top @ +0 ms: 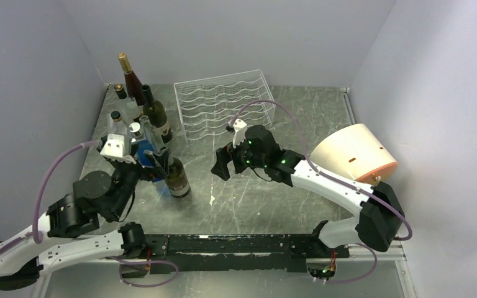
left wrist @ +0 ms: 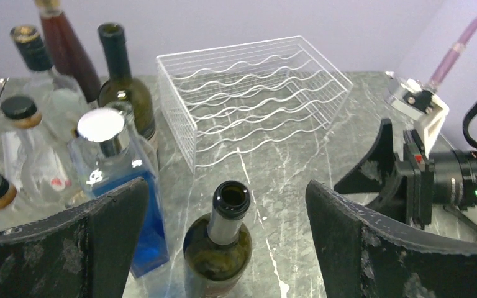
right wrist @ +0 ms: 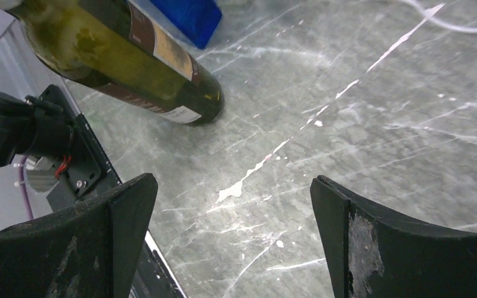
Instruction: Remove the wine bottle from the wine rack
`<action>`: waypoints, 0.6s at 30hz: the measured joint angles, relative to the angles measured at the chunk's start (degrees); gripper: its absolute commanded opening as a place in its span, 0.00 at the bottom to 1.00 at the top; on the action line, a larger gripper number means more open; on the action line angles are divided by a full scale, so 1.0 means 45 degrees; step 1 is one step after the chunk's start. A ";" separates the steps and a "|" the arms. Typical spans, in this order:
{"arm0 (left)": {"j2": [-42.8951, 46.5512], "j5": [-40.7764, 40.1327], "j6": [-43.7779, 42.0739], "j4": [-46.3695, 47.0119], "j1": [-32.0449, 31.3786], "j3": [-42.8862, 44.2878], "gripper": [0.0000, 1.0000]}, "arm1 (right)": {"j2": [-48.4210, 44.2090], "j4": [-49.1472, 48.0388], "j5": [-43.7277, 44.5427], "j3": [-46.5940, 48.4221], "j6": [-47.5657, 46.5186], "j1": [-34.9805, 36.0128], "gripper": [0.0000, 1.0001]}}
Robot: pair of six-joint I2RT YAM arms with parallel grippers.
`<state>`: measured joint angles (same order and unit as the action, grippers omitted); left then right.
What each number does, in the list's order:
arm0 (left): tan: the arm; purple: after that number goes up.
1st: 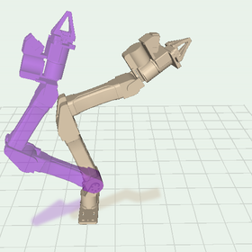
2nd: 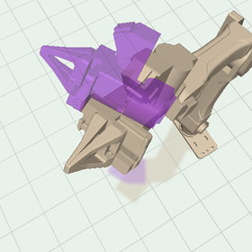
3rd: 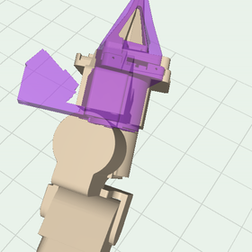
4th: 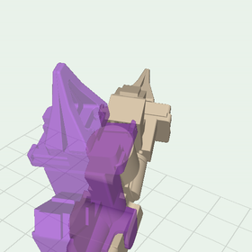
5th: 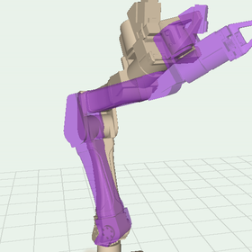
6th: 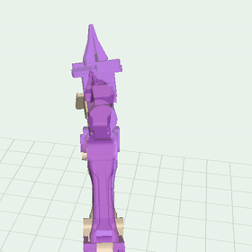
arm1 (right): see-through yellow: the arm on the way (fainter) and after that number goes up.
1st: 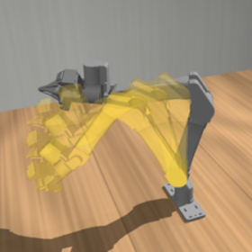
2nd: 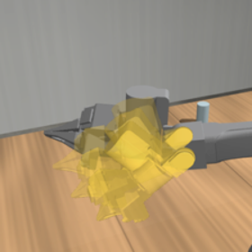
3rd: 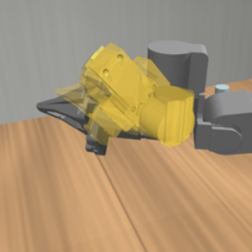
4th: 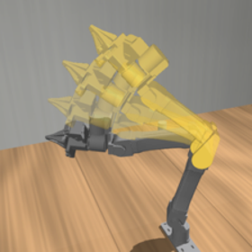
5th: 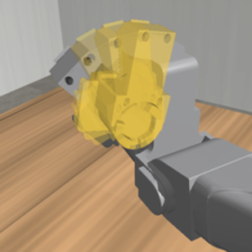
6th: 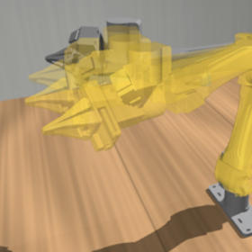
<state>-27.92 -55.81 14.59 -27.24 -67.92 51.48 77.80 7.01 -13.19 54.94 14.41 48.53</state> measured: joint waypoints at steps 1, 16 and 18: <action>-0.0024 0.0277 -0.0350 0.0044 0.0000 0.0180 0.99 | -0.0160 0.0073 0.0175 0.0029 -0.0083 -0.0019 1.00; -0.5207 0.3264 -0.5110 0.2749 0.1753 0.3521 0.99 | -0.1457 0.1394 0.1919 0.1127 -0.0568 -0.2516 1.00; -0.5819 0.4381 -0.5260 0.2880 0.3444 0.4085 0.98 | -0.1914 0.1593 0.2045 0.1127 -0.0481 -0.3089 1.00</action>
<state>-54.11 -36.10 -9.08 -14.28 -52.42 69.87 69.19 14.17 -3.99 60.01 12.25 34.63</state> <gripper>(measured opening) 0.994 0.997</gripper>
